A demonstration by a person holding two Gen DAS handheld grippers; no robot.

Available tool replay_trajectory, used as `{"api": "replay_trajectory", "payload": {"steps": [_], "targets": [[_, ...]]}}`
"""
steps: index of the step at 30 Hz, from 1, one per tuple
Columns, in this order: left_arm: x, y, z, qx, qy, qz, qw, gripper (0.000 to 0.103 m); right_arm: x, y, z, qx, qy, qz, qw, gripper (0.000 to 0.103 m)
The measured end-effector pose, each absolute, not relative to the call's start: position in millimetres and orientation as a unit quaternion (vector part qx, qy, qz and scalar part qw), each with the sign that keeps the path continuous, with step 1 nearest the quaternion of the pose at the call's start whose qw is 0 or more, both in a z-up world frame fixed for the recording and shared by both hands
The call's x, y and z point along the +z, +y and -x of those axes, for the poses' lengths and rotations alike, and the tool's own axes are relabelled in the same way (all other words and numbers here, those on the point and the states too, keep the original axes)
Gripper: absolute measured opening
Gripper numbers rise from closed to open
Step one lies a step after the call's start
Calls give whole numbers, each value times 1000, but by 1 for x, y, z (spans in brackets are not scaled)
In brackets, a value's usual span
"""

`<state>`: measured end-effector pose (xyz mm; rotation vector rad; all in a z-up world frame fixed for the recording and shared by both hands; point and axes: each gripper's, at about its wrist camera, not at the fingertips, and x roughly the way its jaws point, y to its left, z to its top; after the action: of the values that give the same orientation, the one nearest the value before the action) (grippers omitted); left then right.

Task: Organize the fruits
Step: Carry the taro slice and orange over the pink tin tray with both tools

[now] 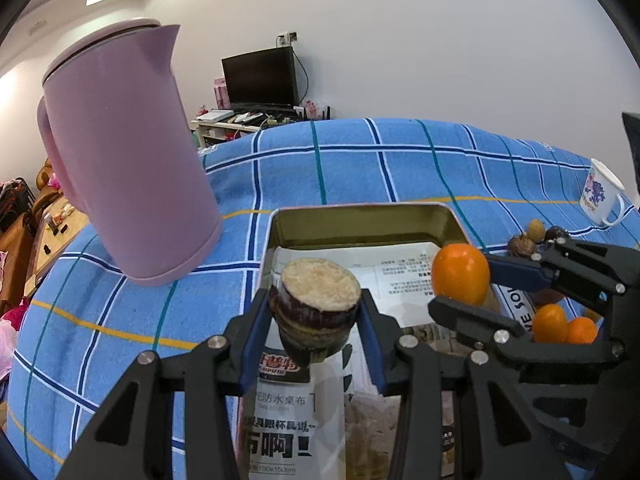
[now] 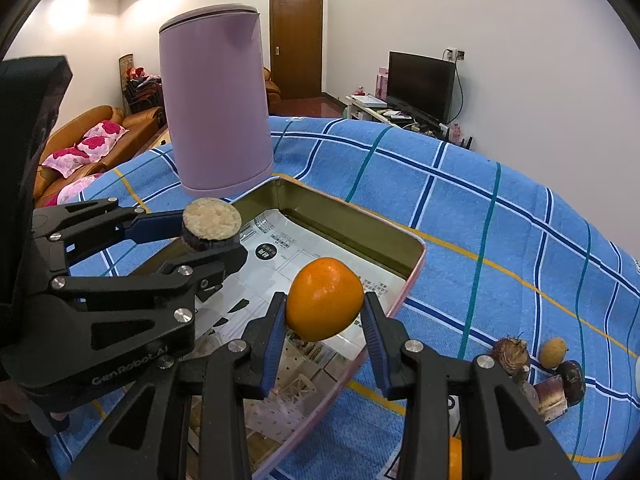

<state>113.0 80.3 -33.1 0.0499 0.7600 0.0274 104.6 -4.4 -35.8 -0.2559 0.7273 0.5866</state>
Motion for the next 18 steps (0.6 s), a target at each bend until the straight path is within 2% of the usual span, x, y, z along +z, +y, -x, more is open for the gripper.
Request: {"api": "replay_trajectory", "payload": {"steps": [18], "targets": [[-42,79,-119,15,386,-31,922,44,-36,0,-101,271,341,152,887,40]]}}
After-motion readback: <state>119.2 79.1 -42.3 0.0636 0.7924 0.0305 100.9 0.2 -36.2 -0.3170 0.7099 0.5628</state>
